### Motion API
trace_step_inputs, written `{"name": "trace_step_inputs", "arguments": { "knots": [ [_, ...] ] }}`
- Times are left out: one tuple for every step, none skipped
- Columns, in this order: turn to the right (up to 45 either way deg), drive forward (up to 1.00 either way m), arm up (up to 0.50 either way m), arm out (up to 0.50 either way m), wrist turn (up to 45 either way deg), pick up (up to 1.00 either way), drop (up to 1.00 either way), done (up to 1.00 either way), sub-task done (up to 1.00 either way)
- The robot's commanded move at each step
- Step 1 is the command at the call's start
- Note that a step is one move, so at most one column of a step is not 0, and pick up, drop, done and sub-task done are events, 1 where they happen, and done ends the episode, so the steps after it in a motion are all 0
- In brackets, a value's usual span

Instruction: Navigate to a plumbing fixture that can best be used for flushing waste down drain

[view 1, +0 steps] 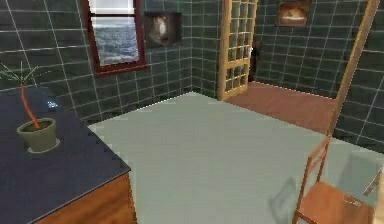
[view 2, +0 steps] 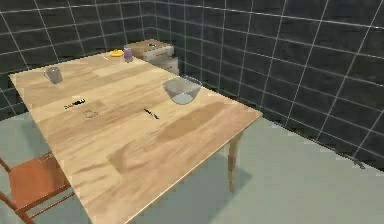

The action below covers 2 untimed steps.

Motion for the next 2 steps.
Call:
{"name": "trace_step_inputs", "arguments": {
  "knots": [
    [15.0,0.00,0.00,0.00,0.0,0.00,0.00,0.00,0.00],
    [0.0,0.30,0.00,0.00,0.0,0.00,0.00,0.00,0.00]
  ]
}}
